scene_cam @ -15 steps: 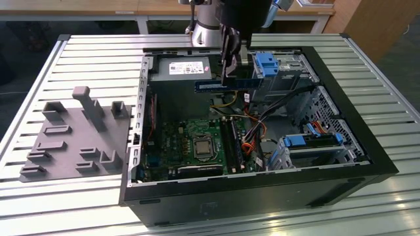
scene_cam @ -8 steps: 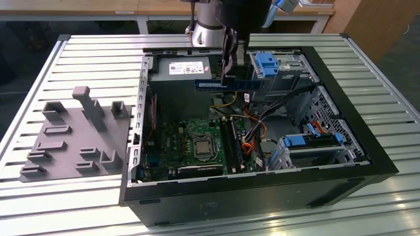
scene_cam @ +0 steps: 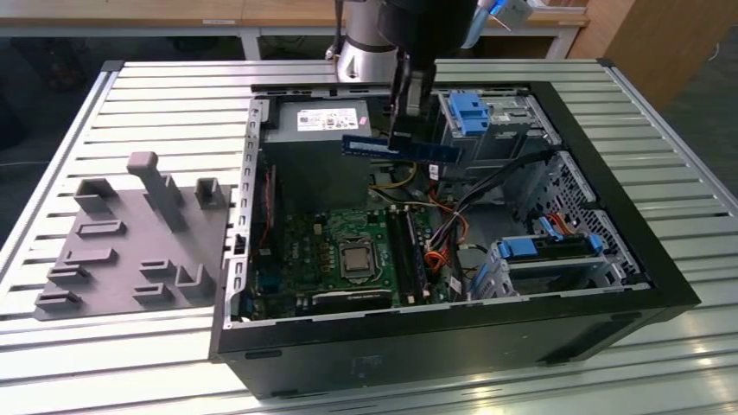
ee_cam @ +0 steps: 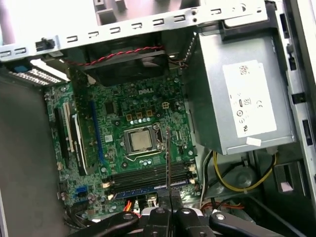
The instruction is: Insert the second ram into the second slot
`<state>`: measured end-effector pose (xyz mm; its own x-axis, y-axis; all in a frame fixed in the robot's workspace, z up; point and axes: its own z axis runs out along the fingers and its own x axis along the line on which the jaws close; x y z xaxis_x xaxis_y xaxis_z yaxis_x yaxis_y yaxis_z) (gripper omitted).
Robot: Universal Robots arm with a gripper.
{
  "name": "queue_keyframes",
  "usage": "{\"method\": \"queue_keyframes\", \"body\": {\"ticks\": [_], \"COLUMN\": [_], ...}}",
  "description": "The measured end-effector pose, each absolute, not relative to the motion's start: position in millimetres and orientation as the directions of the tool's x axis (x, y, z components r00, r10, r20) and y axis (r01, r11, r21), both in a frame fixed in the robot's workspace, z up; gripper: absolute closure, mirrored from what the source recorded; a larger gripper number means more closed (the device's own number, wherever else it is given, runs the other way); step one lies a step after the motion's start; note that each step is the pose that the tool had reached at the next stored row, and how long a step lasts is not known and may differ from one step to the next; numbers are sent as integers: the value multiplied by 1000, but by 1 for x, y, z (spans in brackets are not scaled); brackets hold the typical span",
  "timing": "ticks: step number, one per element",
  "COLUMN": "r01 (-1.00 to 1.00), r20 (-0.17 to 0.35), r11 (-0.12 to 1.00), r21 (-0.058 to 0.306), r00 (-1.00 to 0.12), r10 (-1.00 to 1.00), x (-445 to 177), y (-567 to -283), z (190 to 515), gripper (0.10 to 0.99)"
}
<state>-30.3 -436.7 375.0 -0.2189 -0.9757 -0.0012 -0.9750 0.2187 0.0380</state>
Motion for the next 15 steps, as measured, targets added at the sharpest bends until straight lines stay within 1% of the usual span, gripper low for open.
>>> {"method": "queue_keyframes", "body": {"ticks": [15], "r01": [-926], "r20": [0], "r11": [376], "r21": [38], "r00": [-377], "r10": [-926], "x": [-30], "y": [-437], "z": [374], "gripper": [969]}}
